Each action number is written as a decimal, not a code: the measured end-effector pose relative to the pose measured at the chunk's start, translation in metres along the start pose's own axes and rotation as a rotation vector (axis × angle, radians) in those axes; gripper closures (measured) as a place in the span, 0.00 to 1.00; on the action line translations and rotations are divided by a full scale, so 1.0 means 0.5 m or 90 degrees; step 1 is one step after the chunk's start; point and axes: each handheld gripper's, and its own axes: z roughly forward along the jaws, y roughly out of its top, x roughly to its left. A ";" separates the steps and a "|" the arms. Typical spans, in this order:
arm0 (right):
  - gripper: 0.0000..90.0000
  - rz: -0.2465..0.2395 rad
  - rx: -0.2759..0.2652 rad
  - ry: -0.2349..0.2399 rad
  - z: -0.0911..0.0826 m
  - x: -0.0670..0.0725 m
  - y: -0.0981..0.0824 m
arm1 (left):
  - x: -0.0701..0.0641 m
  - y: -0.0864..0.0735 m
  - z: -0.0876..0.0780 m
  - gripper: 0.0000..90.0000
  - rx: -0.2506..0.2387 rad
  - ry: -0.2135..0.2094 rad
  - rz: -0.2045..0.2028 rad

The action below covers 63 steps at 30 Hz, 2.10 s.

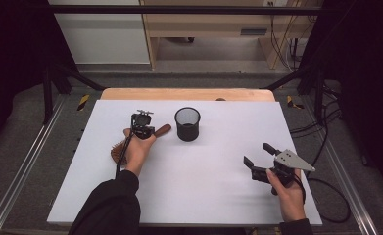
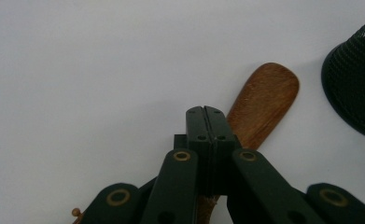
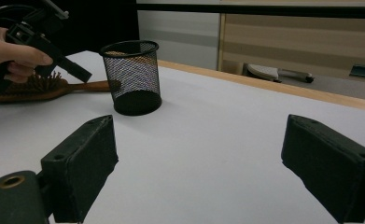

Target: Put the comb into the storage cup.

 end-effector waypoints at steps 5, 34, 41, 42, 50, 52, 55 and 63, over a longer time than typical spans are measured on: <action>0.11 0.000 0.001 0.001 0.000 0.000 0.000 | -0.006 -0.005 -0.004 1.00 0.008 -0.013 0.017; 0.11 -0.007 0.007 0.002 0.003 0.007 -0.001 | -0.030 -0.096 -0.074 1.00 0.003 -0.100 0.062; 0.11 -0.007 0.008 0.003 0.003 0.008 -0.001 | -0.028 -0.108 -0.085 1.00 0.003 -0.105 0.065; 0.11 -0.007 0.007 0.003 0.003 0.008 -0.001 | -0.028 -0.111 -0.088 1.00 0.001 -0.105 0.066; 0.10 -0.005 0.005 0.001 0.001 0.006 -0.001 | -0.026 -0.138 -0.112 1.00 -0.006 -0.111 0.077; 0.10 -0.006 0.006 0.001 0.002 0.006 -0.001 | -0.023 -0.148 -0.120 1.00 -0.008 -0.109 0.078; 0.11 -0.006 0.004 0.001 0.002 0.006 0.000 | -0.017 -0.166 -0.131 1.00 -0.010 -0.113 0.076; 0.10 -0.005 0.006 0.003 0.002 0.007 0.000 | 0.025 -0.201 -0.153 1.00 -0.011 -0.095 0.064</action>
